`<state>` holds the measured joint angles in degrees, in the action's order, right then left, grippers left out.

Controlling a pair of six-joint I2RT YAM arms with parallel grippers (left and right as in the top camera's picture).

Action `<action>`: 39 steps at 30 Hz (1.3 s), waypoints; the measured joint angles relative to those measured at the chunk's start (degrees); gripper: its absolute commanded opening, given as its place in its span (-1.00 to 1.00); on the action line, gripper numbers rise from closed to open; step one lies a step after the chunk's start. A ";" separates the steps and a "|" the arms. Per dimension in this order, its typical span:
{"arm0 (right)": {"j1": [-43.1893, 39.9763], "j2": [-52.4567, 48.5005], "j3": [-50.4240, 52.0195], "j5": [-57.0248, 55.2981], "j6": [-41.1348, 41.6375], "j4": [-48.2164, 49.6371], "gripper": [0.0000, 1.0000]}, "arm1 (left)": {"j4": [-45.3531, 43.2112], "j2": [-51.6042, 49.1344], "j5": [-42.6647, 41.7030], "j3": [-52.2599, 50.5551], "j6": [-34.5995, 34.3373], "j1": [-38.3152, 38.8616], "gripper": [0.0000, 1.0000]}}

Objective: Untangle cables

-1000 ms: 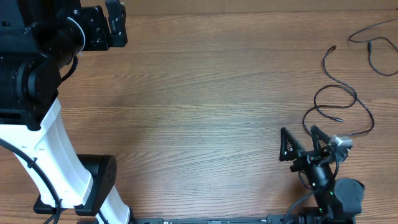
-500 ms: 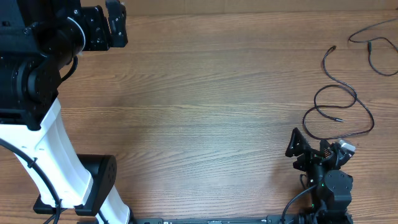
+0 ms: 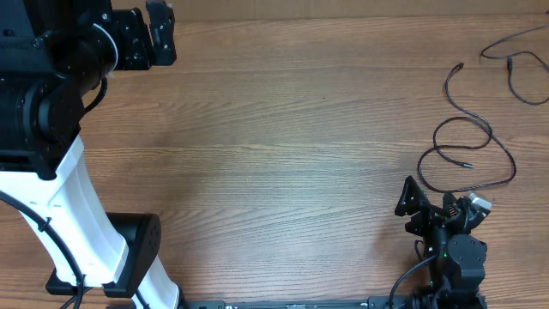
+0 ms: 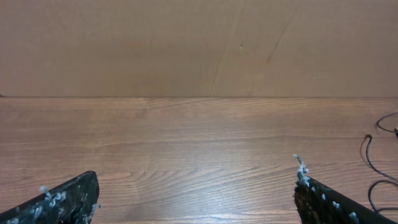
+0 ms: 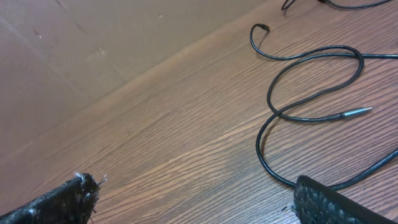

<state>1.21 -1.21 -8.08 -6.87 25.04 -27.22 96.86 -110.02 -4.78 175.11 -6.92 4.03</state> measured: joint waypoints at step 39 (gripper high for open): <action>0.00 0.04 0.00 -0.20 0.02 -0.04 1.00 | -54.42 57.68 2.43 -96.15 1.31 0.00 1.00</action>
<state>1.21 -1.17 -8.08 -7.07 25.06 -27.27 42.44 -52.34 -2.35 78.96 -5.61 4.03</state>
